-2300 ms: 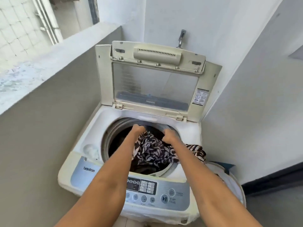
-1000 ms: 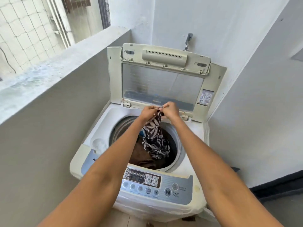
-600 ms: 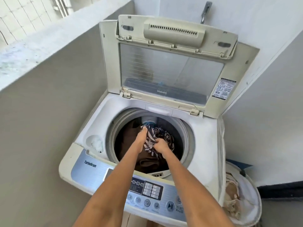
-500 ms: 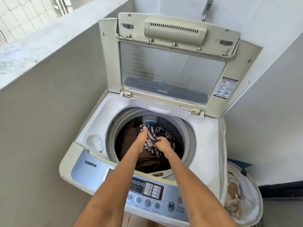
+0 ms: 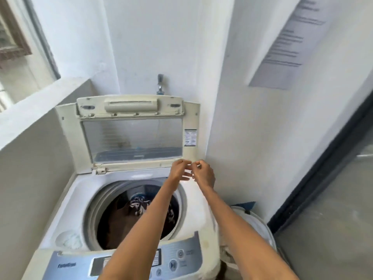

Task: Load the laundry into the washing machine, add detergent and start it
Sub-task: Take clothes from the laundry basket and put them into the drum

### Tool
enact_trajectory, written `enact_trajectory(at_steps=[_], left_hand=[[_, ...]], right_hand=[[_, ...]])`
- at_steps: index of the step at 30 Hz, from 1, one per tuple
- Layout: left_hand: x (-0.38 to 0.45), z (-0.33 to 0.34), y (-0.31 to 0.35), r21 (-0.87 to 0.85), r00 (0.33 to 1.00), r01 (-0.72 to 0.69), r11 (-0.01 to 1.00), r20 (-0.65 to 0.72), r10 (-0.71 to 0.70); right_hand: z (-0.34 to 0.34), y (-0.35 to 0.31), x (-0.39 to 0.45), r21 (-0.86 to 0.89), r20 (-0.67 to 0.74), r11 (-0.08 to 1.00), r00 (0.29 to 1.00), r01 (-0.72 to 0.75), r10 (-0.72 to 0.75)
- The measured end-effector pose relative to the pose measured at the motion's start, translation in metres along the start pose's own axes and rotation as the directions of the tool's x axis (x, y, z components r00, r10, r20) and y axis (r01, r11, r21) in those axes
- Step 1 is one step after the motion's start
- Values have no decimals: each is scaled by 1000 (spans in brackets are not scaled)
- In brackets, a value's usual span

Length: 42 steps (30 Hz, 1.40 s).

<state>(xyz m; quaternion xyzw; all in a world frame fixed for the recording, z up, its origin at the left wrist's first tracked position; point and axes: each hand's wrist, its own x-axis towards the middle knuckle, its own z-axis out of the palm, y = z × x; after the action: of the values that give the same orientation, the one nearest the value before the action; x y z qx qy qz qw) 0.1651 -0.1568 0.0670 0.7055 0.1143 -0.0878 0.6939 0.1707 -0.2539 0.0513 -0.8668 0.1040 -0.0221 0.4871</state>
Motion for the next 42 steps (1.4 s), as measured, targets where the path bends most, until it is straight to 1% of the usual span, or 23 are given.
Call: enact_trajectory(at_steps=[3,6,9,12,16,19,22,25,27,30,33,34,35,36,37,39,40,42], left_hand=[[-3,66,13,65,991,-44,997,130,36],[2,132,14,181,970,-48,982,241,3],[19,191,-5,317,944,-25,948,321,-83],[42,242,-45,411,921,32,911,342,-186],[86,292,-138,554,907,135,821,265,-327],[119,318,-226,571,902,288,769,107,-418],[147,331,-300,570,903,373,732,-39,-429],[184,337,-378,589,876,458,666,-169,-453],[202,338,-423,592,857,497,634,-222,-465],[221,346,-482,662,862,476,579,-221,-457],[235,354,-531,820,893,364,442,-173,-415],[238,357,-544,851,902,338,402,-171,-396],[242,359,-552,859,909,332,390,-182,-374],[245,359,-558,847,915,344,405,-204,-349],[245,358,-560,815,918,366,450,-237,-318],[240,356,-555,719,929,370,588,-275,-249],[234,354,-546,677,942,333,656,-270,-200],[215,353,-522,620,965,240,747,-236,-114]], right_hand=[[-65,21,1,-14,-129,1000,992,1,-3],[-116,63,11,7,-194,999,980,-52,52],[-147,121,31,22,-189,986,968,-162,164],[-161,184,50,-6,-167,969,956,-248,243],[-155,282,79,-104,-9,927,933,-360,361],[-138,361,101,-152,92,890,890,-430,446],[-117,430,120,-232,153,854,849,-466,505],[-82,503,144,-309,194,810,800,-499,567],[-58,543,158,-334,204,800,790,-499,578],[-19,598,174,-350,222,779,762,-521,609],[11,637,180,-318,303,790,734,-524,608],[17,647,180,-305,318,799,735,-519,599],[21,657,178,-290,319,809,745,-511,585],[22,664,176,-277,313,817,756,-506,574],[21,670,172,-259,303,827,771,-499,560],[13,675,162,-203,277,846,800,-493,532],[7,673,158,-173,258,857,817,-486,515],[-9,662,152,-132,220,877,849,-462,481]])
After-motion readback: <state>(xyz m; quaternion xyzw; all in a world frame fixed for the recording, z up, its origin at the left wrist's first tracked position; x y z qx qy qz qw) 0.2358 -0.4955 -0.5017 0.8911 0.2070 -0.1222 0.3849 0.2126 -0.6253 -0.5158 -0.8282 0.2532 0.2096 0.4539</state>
